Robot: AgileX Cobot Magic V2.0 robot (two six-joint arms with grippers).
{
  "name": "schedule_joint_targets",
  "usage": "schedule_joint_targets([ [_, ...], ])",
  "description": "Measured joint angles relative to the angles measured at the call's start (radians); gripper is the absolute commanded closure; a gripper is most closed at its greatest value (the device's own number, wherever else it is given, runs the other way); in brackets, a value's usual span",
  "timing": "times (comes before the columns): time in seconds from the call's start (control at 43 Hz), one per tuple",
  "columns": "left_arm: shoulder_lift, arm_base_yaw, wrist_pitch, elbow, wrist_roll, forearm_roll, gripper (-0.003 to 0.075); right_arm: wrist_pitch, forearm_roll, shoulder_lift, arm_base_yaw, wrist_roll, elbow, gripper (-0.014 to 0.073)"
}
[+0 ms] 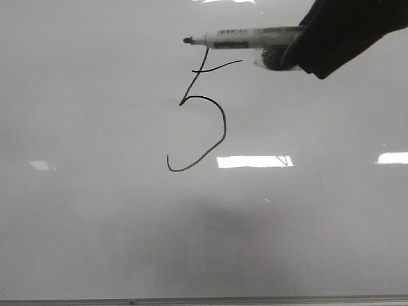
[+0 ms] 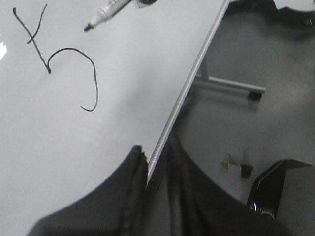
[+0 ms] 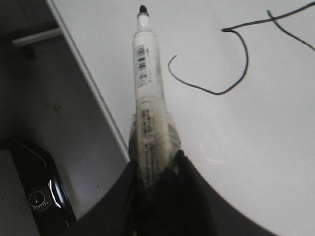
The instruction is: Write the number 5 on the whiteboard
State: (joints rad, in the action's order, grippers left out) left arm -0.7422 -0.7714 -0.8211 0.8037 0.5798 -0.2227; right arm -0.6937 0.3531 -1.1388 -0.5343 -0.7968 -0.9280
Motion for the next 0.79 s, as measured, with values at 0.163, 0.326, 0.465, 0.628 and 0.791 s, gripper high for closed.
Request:
schedule_joint_targets([
  [0.163,-0.176,0.0,-0.1,0.14,0.069,0.009,0.0235,-0.024,-0.015,0.011,-0.109,0.0,0.0,0.0652],
  [0.326,-0.34,-0.024,-0.163,0.236,0.092,0.082,0.0238,-0.019,-0.016,0.012,-0.211,0.0,0.0,0.0652],
  [0.465,-0.417,-0.088,-0.165,0.286,0.096,0.139,0.0239,-0.008,-0.016,0.012,-0.248,0.0,0.0,0.0652],
  [0.628,-0.478,-0.158,-0.145,0.298,0.098,0.172,0.0255,0.003,-0.002,0.012,-0.253,0.0,-0.002,0.0652],
  [0.791,-0.497,-0.194,-0.096,0.298,0.099,0.179,0.0337,0.005,0.0,0.012,-0.253,0.0,-0.002,0.0652],
])
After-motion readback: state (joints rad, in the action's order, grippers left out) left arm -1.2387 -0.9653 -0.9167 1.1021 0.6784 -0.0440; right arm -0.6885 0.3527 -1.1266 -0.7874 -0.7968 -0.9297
